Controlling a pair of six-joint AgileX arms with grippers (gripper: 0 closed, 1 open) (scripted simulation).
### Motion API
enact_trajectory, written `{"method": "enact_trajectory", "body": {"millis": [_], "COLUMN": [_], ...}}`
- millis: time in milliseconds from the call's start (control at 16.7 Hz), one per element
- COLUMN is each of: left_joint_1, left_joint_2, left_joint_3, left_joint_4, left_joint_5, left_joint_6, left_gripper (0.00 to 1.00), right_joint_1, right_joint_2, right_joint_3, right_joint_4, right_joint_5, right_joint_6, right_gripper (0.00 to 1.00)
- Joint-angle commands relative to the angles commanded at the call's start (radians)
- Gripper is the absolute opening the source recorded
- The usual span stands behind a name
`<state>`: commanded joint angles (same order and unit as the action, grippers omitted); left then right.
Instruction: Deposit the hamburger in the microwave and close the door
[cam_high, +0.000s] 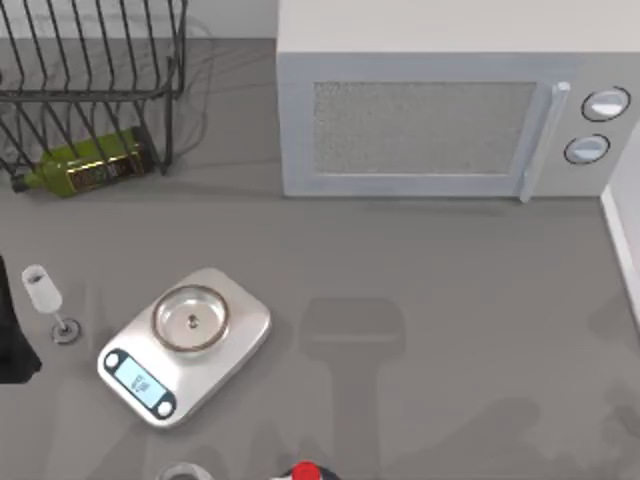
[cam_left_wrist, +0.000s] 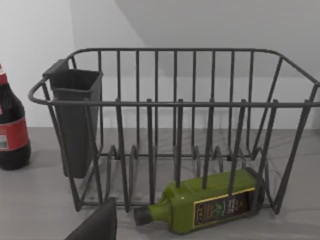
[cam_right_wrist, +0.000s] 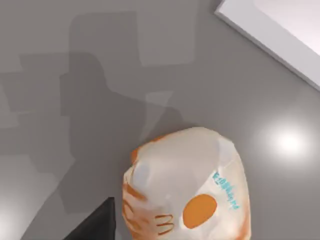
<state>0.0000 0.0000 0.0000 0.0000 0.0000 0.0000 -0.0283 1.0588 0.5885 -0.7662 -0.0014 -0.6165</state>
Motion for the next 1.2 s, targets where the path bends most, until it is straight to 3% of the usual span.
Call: {"method": "enact_trajectory", "body": {"millis": [360,720,960,1200], "left_joint_1": [0.000,0.000,0.000,0.000], "left_joint_2": [0.000,0.000,0.000,0.000], "left_joint_3": [0.000,0.000,0.000,0.000], "left_joint_4": [0.000,0.000,0.000,0.000], "left_joint_5": [0.000,0.000,0.000,0.000], "left_joint_6": [0.000,0.000,0.000,0.000], "left_gripper": [1.00,1.00,1.00,1.00], "right_joint_1": [-0.010,-0.006,-0.007,-0.008], "right_joint_2": [0.282,0.301,0.340,0.435], "right_joint_3": [0.170,0.181,0.143,0.052], "right_joint_4": [-0.200,-0.213,-0.142,0.054], "right_joint_5": [0.002,0.002,0.003,0.002], "right_joint_6": [-0.168,-0.180,-0.178,-0.176], "right_gripper": [1.00,1.00,1.00,1.00]}}
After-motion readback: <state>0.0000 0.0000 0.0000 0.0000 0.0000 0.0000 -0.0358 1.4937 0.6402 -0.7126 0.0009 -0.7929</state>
